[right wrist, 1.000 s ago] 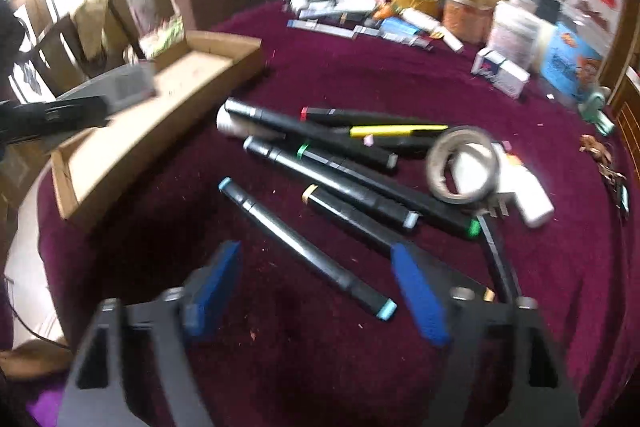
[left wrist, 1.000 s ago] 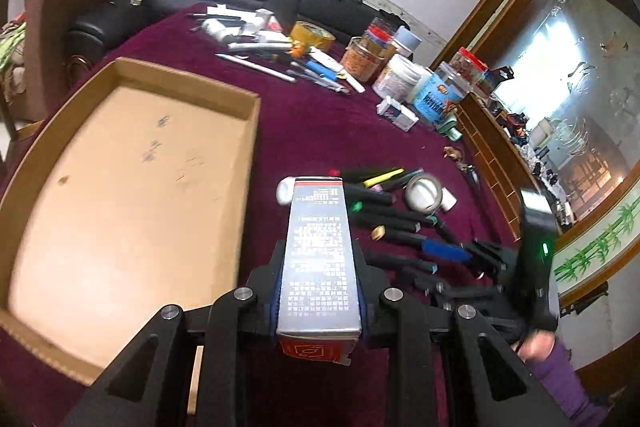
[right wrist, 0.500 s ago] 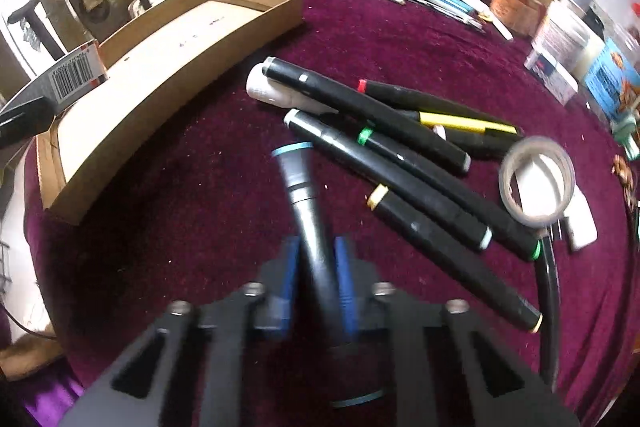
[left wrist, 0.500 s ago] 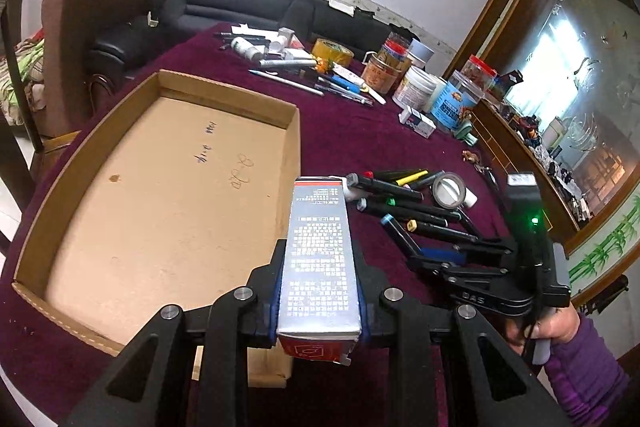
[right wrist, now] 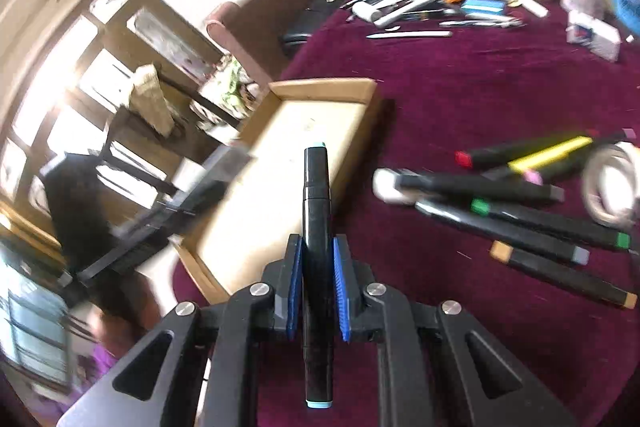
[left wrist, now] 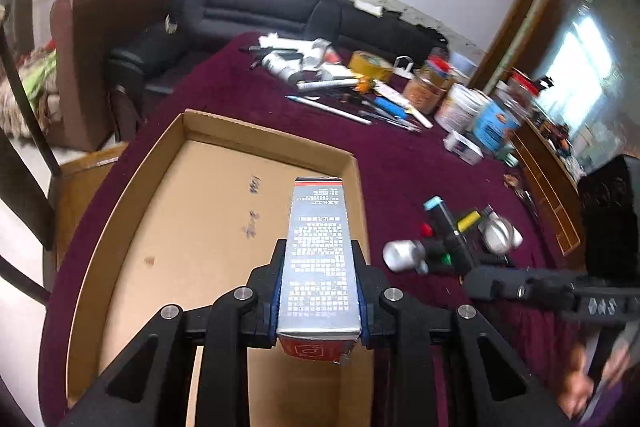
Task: Organize rigid objects
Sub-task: 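Carry the box and marker into the cardboard tray and open both tools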
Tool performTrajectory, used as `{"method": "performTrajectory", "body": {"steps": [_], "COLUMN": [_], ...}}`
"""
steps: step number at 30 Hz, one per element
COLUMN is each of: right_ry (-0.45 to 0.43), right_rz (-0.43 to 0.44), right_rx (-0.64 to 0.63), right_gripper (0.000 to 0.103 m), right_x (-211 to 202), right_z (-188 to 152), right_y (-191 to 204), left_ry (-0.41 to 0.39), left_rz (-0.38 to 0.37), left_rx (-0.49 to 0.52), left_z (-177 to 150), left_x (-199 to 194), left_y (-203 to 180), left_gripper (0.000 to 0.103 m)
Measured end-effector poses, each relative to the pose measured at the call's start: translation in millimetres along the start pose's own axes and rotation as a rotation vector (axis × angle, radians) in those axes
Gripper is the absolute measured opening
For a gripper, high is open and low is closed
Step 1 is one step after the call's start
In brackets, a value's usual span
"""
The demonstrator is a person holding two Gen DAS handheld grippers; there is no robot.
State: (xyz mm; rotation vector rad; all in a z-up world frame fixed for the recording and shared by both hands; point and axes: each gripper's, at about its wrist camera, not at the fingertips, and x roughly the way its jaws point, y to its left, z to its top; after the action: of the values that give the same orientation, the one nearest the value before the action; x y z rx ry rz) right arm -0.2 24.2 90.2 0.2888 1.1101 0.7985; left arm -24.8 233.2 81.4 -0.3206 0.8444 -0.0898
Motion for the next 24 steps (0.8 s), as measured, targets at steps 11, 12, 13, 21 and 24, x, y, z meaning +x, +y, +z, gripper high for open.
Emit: {"method": "performTrajectory", "body": {"steps": [11, 12, 13, 21, 24], "right_ry": [0.029, 0.033, 0.036, -0.012, -0.045], "right_rz": [-0.144, -0.156, -0.173, -0.243, -0.251], "right_rx": [0.107, 0.108, 0.104, 0.077, 0.04], "right_gripper": [0.015, 0.015, 0.015, 0.034, 0.035], "right_x": [95.6, 99.9, 102.8, 100.3, 81.5], "right_z": [56.2, 57.1, 57.9, 64.5, 67.1], "right_y": [9.8, 7.7, 7.3, 4.5, 10.2], "left_ry": [0.082, 0.084, 0.09, 0.099, 0.05], "left_rz": [0.028, 0.024, 0.007, -0.083, -0.083], "left_rx": [-0.11, -0.111, -0.115, -0.258, -0.258], "left_z": [29.5, 29.8, 29.8, 30.5, 32.9], "left_x": [74.6, 75.9, 77.1, 75.9, 53.6], "left_y": [40.7, 41.4, 42.2, 66.1, 65.0], "left_gripper": [0.028, 0.029, 0.032, 0.062, 0.062]}}
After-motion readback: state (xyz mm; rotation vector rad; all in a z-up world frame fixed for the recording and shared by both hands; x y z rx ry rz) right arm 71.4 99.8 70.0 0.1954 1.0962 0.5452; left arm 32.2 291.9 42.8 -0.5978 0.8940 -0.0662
